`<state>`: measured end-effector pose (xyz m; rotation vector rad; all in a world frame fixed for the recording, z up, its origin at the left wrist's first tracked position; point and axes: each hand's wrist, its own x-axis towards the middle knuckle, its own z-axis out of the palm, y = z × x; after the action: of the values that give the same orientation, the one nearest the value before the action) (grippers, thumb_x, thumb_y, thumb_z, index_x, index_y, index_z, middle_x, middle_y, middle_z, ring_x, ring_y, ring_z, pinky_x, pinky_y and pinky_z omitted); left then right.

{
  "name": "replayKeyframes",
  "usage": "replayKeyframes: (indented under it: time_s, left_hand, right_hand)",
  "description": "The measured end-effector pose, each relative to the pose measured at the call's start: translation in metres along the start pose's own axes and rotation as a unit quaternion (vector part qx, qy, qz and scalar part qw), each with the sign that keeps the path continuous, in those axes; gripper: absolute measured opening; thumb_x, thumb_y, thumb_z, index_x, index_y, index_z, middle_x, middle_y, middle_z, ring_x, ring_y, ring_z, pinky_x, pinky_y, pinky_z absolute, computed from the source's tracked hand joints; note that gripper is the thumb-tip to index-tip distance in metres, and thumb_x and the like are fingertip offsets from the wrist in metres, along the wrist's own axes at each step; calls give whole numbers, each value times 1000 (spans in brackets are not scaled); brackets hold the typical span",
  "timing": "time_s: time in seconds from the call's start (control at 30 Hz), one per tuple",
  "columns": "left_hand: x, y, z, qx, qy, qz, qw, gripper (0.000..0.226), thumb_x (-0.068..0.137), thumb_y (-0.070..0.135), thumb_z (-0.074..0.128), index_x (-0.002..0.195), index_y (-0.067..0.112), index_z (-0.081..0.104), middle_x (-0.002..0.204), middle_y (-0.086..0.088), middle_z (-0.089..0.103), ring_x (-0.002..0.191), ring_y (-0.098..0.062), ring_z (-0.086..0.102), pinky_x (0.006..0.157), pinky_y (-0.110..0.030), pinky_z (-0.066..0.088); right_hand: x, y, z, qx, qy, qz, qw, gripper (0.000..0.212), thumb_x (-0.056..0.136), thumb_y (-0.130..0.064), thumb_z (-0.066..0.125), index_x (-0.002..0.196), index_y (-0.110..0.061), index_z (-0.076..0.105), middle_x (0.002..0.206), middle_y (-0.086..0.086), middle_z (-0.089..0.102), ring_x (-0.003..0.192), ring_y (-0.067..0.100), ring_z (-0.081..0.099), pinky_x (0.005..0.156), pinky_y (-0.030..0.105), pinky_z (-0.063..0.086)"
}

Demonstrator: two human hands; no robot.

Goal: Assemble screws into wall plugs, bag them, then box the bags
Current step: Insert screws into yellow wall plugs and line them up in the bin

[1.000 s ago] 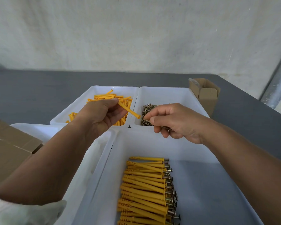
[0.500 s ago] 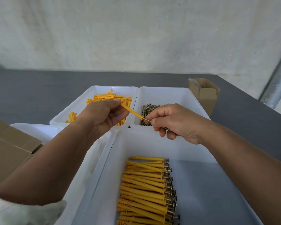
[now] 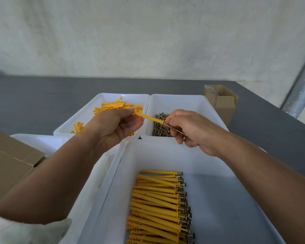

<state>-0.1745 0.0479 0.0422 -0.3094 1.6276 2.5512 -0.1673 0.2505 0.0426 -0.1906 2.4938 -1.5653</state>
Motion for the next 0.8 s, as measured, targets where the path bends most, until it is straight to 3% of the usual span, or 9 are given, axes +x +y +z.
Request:
replayKeyframes:
  time_s: [0.13, 0.27, 0.5, 0.7, 0.8]
  left_hand:
    - [-1, 1, 0, 1, -8, -4, 1000, 13, 95, 3, 53, 95, -2, 65, 89, -17, 72, 72, -22, 73, 59, -31, 60]
    - [-3, 1, 1, 13, -9, -6, 1000, 14, 95, 3, 54, 87, -2, 65, 77, -16, 72, 66, -22, 73, 54, -30, 59]
    - [-5, -2, 2, 50, -43, -16, 998, 11, 92, 1, 55, 87, -2, 65, 78, -17, 72, 70, -24, 73, 59, -32, 60]
    - [-7, -4, 4, 94, -79, -19, 992, 19, 91, -1, 56, 73, 2, 62, 75, -18, 70, 70, -26, 73, 57, -31, 59]
    - [-8, -5, 4, 129, -104, -20, 986, 16, 91, -1, 56, 76, 3, 62, 75, -16, 71, 71, -24, 73, 59, -30, 59]
  right_hand:
    - [-1, -1, 1, -5, 1, 10, 1000, 27, 95, -17, 45, 111, -1, 59, 70, 3, 55, 54, 11, 47, 39, 20, 25]
    - [-1, 0, 2, -19, -4, 5, 1000, 25, 95, -19, 43, 105, -4, 61, 67, 2, 53, 51, 10, 46, 39, 20, 25]
    - [-1, 3, 3, -32, -21, -18, 999, 28, 96, -37, 50, 75, -21, 59, 66, 1, 51, 41, 3, 44, 39, 18, 29]
    - [-2, 5, 6, -56, -43, -36, 997, 29, 95, -39, 56, 96, -13, 68, 78, 0, 50, 63, 8, 51, 46, 19, 33]
    - [-3, 4, 7, -59, -55, -36, 996, 24, 95, -36, 58, 95, -15, 69, 83, 0, 54, 71, 9, 55, 49, 19, 36]
